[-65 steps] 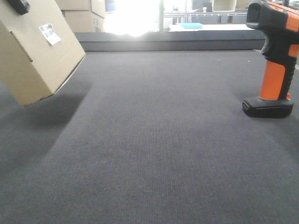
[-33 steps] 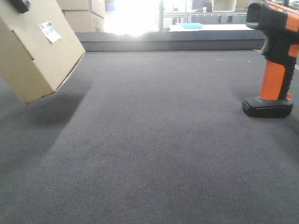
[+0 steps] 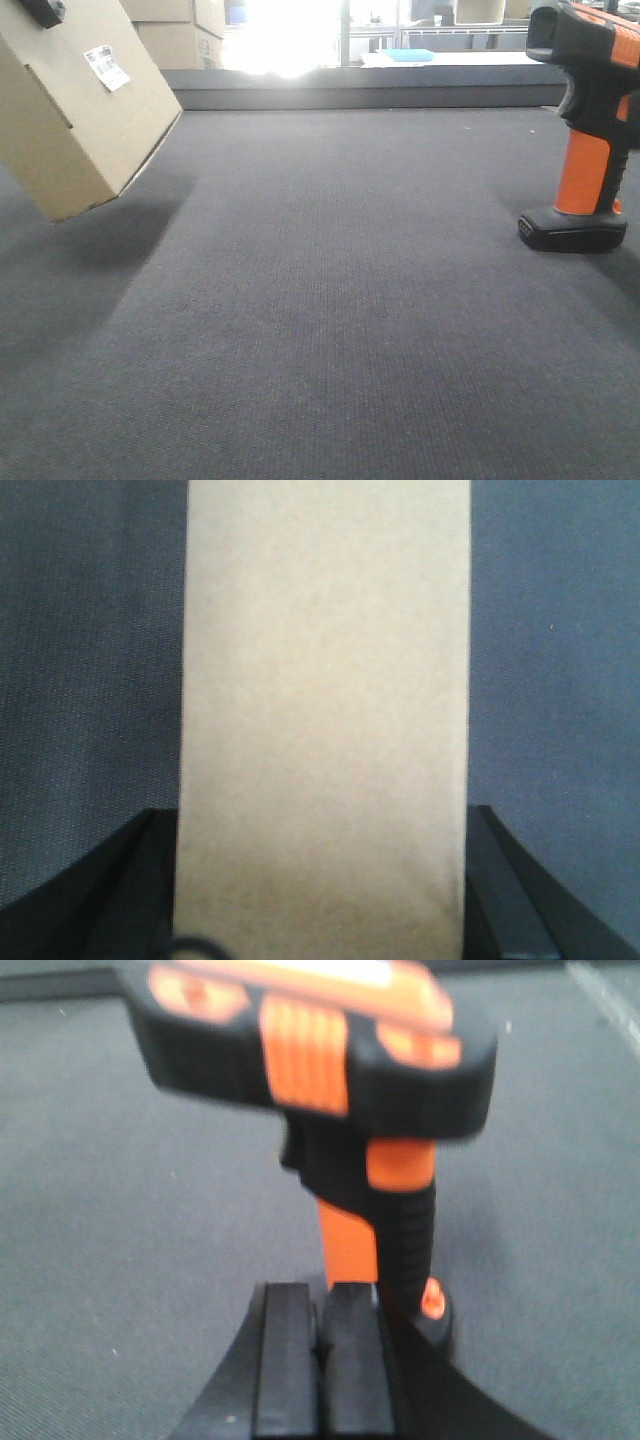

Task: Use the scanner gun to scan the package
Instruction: 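Move the right gripper down onto the orange scanner gun handle, then close the right gripper around the scanner gun handle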

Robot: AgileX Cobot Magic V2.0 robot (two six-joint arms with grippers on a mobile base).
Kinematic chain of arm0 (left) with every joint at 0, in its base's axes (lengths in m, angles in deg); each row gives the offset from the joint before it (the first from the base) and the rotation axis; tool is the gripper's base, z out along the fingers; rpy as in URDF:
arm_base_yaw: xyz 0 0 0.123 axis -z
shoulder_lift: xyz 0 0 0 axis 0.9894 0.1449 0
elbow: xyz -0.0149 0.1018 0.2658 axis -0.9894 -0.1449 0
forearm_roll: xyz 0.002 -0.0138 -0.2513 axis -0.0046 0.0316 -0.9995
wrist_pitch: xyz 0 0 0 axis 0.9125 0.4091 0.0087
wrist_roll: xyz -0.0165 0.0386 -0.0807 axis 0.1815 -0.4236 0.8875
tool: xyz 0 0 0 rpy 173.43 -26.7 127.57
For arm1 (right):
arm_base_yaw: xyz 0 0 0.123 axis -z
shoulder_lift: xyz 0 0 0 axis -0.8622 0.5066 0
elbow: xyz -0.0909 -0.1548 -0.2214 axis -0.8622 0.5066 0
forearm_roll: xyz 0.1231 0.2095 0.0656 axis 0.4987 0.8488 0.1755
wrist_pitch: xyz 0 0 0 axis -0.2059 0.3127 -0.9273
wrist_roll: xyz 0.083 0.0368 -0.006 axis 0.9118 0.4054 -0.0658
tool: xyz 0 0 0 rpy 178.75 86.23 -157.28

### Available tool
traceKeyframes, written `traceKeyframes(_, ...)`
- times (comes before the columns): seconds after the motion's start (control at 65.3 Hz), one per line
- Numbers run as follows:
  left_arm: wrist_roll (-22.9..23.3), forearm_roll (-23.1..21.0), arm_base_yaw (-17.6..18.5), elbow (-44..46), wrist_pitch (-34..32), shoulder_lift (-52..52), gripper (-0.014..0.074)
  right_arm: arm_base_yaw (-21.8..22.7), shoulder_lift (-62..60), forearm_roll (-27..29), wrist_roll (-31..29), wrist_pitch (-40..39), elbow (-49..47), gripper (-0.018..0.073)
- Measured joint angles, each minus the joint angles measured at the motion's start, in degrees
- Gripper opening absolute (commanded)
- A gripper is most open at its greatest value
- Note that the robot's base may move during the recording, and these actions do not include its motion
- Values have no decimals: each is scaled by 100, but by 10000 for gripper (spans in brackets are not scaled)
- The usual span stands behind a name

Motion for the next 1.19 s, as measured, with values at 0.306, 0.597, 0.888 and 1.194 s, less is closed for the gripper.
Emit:
traceKeyframes(0.306,0,0,0,0,0,0,171,0,766,-37,610,-719,63,566)
traceKeyframes(0.597,0,-9,0,0,0,0,171,0,1644,-49,1158,-2133,39,562)
traceKeyframes(0.888,0,-9,0,0,0,0,171,0,2315,-57,1220,-2986,-332,562)
traceKeyframes(1.194,0,-9,0,0,0,0,171,0,2367,-9,1254,-2892,-571,561)
